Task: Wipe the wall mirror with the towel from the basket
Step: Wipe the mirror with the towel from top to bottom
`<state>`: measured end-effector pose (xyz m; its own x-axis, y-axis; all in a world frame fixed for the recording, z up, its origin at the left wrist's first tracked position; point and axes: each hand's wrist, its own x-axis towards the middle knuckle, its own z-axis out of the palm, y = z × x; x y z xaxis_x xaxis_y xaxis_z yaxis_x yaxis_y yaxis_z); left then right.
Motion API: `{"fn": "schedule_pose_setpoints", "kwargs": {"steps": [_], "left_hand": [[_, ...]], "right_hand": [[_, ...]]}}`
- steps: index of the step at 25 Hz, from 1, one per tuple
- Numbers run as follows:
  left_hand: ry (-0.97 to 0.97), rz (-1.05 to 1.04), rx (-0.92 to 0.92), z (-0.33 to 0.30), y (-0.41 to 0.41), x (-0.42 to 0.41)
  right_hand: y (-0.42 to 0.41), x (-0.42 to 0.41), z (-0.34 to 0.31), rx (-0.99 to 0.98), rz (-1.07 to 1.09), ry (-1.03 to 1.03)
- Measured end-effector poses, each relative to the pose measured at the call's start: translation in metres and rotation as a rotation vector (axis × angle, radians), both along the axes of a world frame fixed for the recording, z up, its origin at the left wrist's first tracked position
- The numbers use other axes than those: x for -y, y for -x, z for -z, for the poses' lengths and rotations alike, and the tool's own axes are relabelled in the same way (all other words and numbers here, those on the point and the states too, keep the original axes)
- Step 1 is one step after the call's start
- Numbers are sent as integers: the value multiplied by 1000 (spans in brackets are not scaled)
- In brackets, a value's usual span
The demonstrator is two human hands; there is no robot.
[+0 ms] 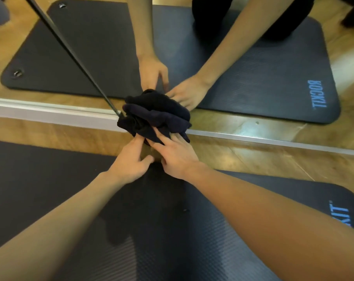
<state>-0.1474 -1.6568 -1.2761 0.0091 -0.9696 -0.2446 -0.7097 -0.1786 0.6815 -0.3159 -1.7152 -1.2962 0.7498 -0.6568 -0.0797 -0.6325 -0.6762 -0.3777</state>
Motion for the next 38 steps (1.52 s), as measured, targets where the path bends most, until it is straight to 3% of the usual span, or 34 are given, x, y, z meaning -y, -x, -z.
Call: {"fn": "schedule_pose_setpoints", "kwargs": {"steps": [4,10,16,25,28,32,35,38], "left_hand": [[-9,14,-82,6,78,8],[-69,177,-156,-1,219,28],[-145,367,-232,-5,362,54],[-307,575,-130,-27,544,93],[-310,478,-96,-32,584,97],[-228,-16,-346,-47,606,95],[-234,-349,-502,-55,619,99],[-167,-403,-435,-61,625,95]], "right_hand": [[82,7,10,-64,7,38],[238,11,-3,-189,133,-2],[388,9,-20,-281,212,94],[561,10,-55,-418,498,-92],[586,12,-67,-403,528,-131],[582,15,-80,-121,643,-188],[569,15,-81,74,828,-115],[558,14,-86,217,1108,-84]]}}
